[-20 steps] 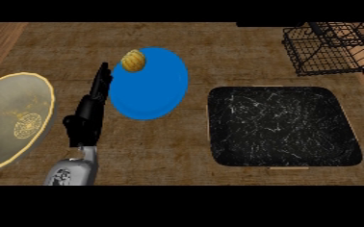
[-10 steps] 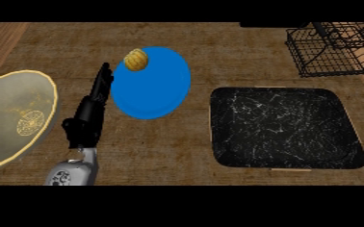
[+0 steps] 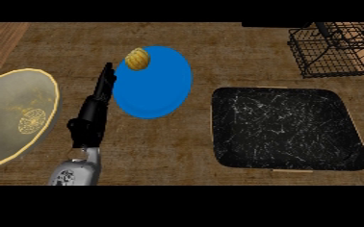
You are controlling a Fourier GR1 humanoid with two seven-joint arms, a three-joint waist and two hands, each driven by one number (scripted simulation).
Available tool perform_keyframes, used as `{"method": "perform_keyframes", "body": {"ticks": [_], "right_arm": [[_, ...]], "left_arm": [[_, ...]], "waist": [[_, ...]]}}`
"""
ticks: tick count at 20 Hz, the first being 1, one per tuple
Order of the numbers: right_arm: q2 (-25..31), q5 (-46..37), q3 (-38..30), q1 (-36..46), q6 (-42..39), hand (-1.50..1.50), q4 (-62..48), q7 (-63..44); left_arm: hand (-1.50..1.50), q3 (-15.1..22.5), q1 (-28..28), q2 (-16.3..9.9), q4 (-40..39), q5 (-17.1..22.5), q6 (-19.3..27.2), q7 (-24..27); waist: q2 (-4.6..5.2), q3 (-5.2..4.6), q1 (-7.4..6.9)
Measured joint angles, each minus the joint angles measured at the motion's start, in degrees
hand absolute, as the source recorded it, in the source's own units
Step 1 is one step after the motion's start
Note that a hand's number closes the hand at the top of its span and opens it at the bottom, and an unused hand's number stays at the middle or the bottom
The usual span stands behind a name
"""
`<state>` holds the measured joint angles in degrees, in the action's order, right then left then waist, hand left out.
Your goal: Pick the cupcake from the tray and place it in the tiered basket
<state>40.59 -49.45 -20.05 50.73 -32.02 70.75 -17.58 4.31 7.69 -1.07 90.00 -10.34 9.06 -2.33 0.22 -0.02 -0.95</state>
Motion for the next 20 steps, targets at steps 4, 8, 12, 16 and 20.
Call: {"method": "perform_keyframes", "body": {"ticks": [4,8,12,16,20], "right_arm": [[1.90,-3.25,1.86,3.80,5.73,1.50,-9.96,3.63],[4.15,-6.39,3.23,6.40,11.47,1.50,-19.81,8.61],[4.10,-9.38,4.52,9.21,17.40,1.50,-28.79,11.36],[3.95,-6.90,0.39,10.69,19.25,-1.50,-35.48,10.76],[4.70,-4.06,-3.45,12.27,20.23,-1.50,-41.89,12.05]], "left_arm": [[0.00,-0.01,0.40,-0.28,-0.56,0.53,-0.44,0.01],[0.00,0.09,0.98,-0.55,0.00,0.83,-0.49,-0.90],[0.00,0.82,0.87,0.08,-0.39,0.50,0.29,-0.30],[0.00,1.01,1.07,0.18,-0.33,0.07,0.52,-0.37],[0.00,1.40,0.57,0.29,-0.39,-0.04,0.51,0.37]], "waist": [[0.12,0.01,-0.27],[0.25,0.02,-0.57],[0.36,0.05,-0.82],[0.40,0.06,-0.85],[0.53,0.10,-1.11]]}}
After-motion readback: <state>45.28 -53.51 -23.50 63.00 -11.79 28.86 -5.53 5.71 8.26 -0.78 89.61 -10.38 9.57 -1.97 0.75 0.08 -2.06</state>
